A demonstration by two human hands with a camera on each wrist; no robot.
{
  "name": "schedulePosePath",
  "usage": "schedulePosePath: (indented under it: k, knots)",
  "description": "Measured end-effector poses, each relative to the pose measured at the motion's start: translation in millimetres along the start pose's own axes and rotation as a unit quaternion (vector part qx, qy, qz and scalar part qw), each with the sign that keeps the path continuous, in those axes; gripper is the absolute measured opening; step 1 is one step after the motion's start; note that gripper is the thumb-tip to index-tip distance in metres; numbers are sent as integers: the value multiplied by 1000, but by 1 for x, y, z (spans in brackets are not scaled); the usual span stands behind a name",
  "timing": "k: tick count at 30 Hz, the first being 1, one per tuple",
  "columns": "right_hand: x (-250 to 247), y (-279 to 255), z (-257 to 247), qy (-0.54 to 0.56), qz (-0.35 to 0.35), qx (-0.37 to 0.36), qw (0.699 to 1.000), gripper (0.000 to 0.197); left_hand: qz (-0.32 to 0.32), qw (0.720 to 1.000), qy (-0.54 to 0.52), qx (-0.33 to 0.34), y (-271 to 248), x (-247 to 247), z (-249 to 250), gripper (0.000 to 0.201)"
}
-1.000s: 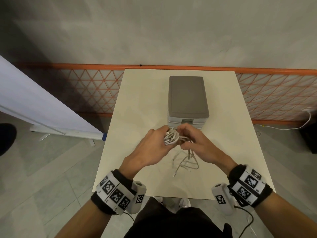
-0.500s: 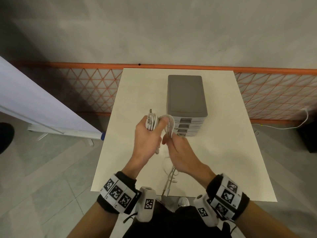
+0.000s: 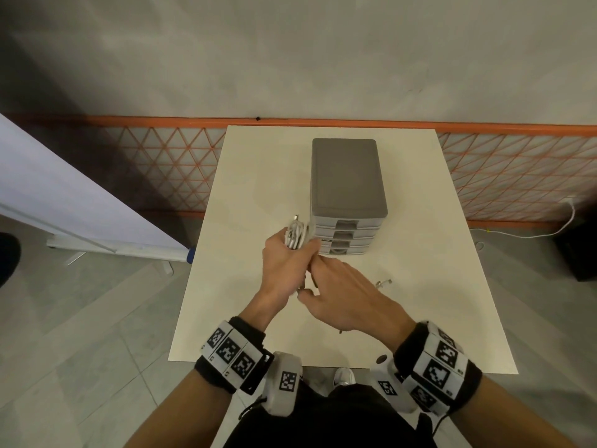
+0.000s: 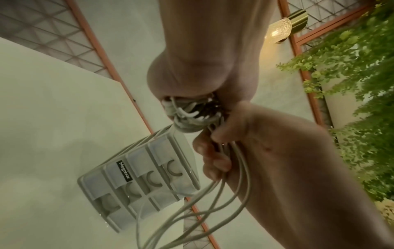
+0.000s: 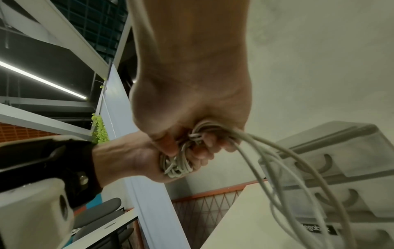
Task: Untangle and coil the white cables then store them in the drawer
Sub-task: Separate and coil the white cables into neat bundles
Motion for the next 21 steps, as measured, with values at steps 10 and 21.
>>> schedulePosePath:
  k: [10, 21]
  knots:
    - [19, 11, 8, 220, 27, 33, 975, 36, 30, 988, -149, -12, 2, 7, 5, 5]
    - [18, 17, 9, 261, -33, 80, 961, 55, -11, 984, -171, -45, 7, 7, -9, 33]
Point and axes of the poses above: each hand's wrist, its own y-axis towards the middle knuckle, its own x-axis out of the palm, z = x × y, the point moved 2 cm from there along y, towards the middle knuckle, and after that the axes turned 1 degree about -y, right-handed, at the moved point
